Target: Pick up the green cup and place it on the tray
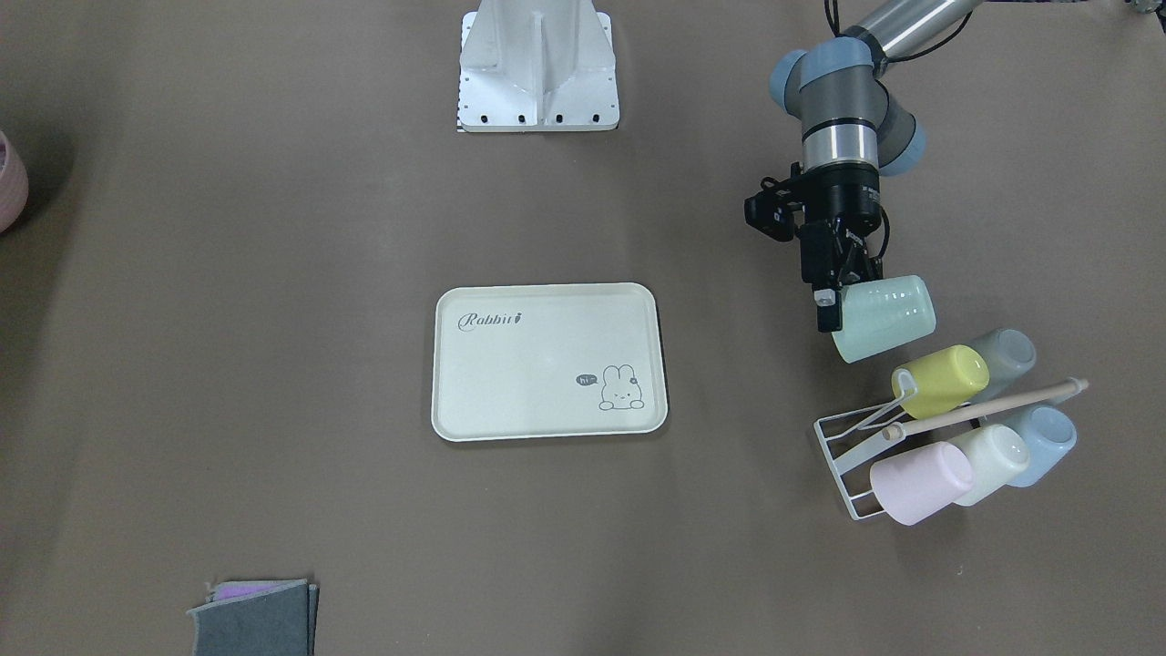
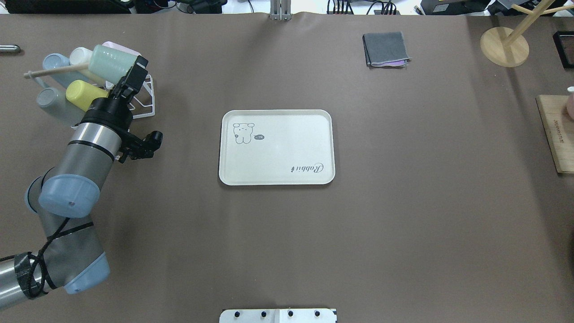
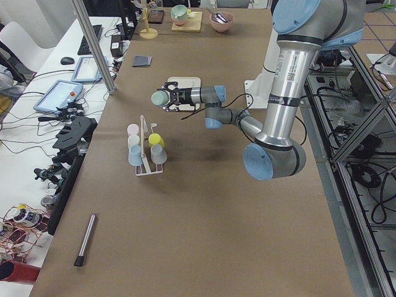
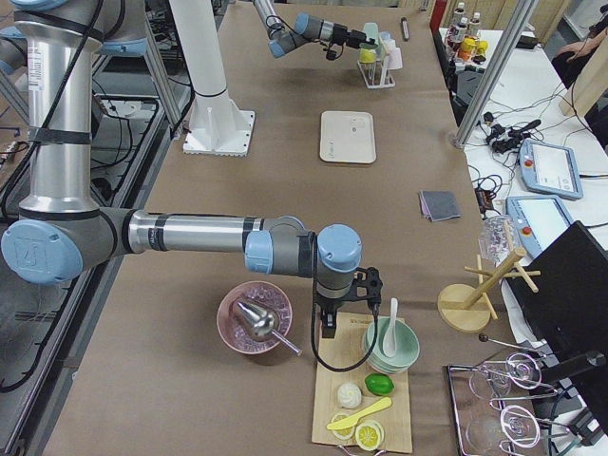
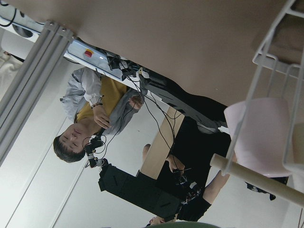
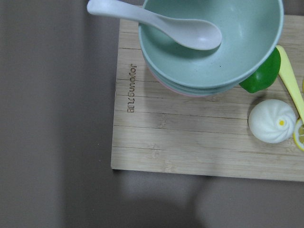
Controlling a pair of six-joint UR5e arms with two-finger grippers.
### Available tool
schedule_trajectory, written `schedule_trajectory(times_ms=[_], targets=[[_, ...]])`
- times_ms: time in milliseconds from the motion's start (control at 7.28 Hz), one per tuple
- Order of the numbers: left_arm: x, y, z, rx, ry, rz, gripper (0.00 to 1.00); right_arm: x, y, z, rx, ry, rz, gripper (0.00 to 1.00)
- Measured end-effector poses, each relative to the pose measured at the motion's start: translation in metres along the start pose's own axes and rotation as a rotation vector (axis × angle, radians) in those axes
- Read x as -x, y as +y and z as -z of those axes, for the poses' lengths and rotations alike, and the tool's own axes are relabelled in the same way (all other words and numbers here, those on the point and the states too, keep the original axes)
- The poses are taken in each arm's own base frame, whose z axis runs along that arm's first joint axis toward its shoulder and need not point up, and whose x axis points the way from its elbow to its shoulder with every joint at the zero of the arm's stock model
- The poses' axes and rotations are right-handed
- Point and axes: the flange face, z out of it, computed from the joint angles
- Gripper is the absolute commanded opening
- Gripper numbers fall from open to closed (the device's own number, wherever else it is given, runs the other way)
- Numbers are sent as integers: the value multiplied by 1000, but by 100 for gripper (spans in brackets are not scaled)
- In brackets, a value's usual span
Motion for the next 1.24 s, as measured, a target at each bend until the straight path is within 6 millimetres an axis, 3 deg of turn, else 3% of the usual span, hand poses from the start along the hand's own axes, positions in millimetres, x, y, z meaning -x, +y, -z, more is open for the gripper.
schedule_trajectory(times_ms=[275,825,1100,1237], targets=[[15,-7,6,-45,-21,175,83,1,0,1,-2,1,5,100],[17,-25,11,-195,29,618,82,-3,5,-1,2,2,-4,100],[21,-45,16,-259,79,877,82,-6,9,-2,5,0,-12,100],[21,-65,21,-290,116,995,82,-8,11,-3,7,0,-16,100]])
